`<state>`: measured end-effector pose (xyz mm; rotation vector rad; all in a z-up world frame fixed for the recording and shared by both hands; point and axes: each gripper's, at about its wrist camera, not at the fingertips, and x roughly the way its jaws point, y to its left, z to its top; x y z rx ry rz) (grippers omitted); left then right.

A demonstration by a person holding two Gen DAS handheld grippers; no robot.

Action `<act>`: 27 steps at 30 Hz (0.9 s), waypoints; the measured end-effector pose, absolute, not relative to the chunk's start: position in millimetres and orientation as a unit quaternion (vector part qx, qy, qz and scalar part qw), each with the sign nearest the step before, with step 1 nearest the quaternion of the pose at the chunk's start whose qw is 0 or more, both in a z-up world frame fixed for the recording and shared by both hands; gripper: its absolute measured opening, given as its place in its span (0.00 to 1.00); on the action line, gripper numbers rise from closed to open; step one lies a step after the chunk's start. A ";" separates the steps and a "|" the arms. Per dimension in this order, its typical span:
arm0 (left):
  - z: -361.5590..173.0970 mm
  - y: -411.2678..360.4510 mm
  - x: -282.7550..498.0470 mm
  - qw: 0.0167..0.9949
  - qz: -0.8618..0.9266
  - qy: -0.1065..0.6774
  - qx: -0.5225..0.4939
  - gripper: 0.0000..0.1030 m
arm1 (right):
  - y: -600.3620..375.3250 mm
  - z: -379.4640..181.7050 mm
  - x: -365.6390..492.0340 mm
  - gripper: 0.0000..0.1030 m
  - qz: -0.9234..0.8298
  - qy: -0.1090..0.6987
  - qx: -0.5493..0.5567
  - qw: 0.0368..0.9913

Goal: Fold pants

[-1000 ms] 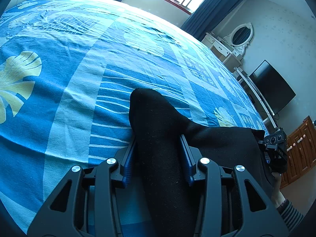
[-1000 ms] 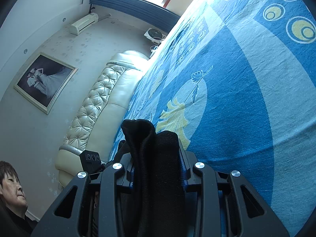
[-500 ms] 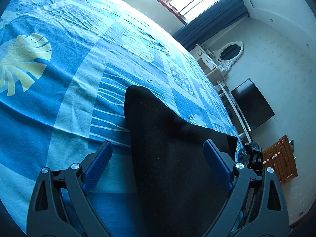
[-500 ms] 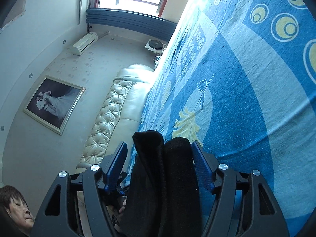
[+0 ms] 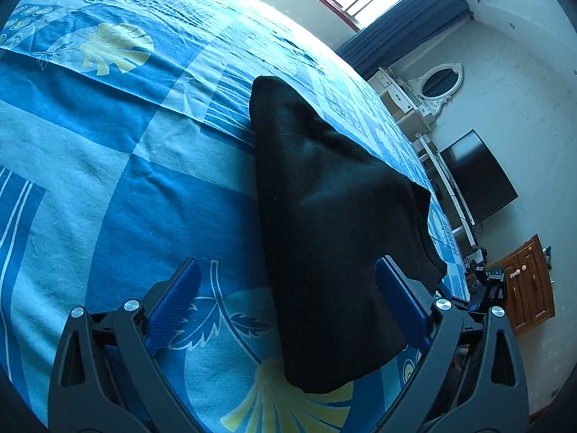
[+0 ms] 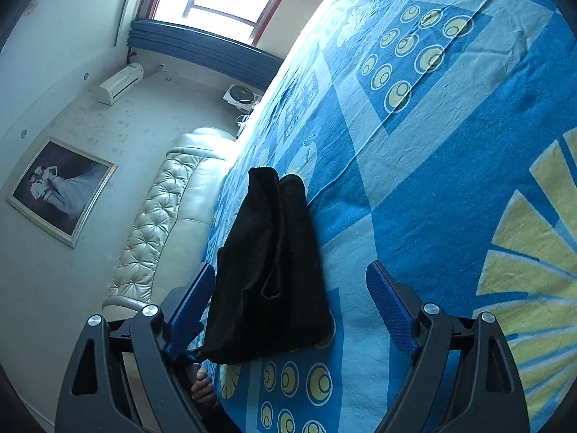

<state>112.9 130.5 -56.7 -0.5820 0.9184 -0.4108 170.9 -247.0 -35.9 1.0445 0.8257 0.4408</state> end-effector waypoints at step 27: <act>-69.5 117.8 100.6 0.748 -0.245 0.483 -0.383 0.94 | -164.7 -39.1 204.6 0.85 0.206 0.463 0.387 0.770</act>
